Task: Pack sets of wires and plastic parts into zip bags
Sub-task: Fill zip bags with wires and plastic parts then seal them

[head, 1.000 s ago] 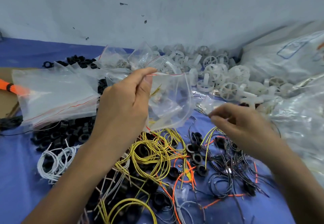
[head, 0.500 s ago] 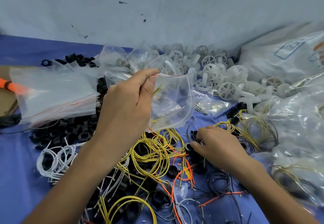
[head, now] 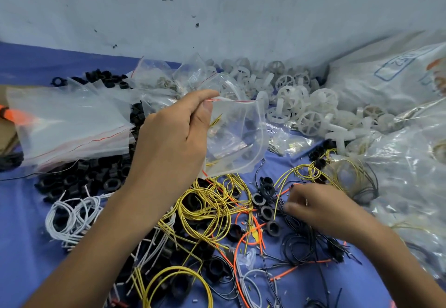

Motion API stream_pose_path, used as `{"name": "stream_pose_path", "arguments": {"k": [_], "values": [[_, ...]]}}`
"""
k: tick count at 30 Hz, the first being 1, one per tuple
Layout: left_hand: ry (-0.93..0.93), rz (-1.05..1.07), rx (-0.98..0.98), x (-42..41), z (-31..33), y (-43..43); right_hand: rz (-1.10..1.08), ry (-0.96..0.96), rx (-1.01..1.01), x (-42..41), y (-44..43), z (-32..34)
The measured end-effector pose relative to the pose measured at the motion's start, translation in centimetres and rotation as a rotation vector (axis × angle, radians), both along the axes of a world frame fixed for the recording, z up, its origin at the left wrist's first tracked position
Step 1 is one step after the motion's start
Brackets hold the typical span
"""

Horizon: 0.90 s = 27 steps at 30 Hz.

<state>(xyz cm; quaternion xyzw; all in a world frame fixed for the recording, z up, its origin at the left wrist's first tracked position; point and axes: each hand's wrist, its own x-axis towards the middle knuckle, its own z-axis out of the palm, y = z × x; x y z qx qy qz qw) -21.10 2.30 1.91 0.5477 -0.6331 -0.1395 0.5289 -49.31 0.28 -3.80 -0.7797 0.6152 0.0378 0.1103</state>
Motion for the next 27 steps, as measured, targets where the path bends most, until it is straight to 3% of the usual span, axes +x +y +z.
{"name": "stream_pose_path", "arguments": {"k": [3, 6, 10, 12, 18, 24, 27], "values": [[-0.002, -0.006, 0.001, 0.0, 0.0, 0.0, 0.042, 0.142, 0.078, -0.2, 1.0, -0.2], [-0.011, -0.016, 0.003, -0.1, 0.0, 0.0, 0.099, 0.199, 0.004, 0.2, 1.3, -0.1], [-0.005, -0.015, 0.003, 0.0, 0.2, 0.2, 0.009, 0.049, -0.151, -0.3, 1.5, 1.0], [-0.006, -0.013, 0.005, 0.0, 0.3, 0.2, -0.058, -0.129, -0.189, -1.3, 1.6, 2.2], [-0.046, -0.018, 0.008, -0.4, 0.3, 0.4, -0.333, -0.978, -0.182, -1.5, 1.9, 5.4], [-0.052, -0.023, 0.013, -0.5, 0.4, 0.5, -0.376, -1.432, 0.088, -0.5, 3.4, 7.9], [-0.047, -0.043, 0.027, -1.0, 0.2, 0.7, -0.298, -1.498, 0.208, 1.1, 5.1, 8.8]]}}
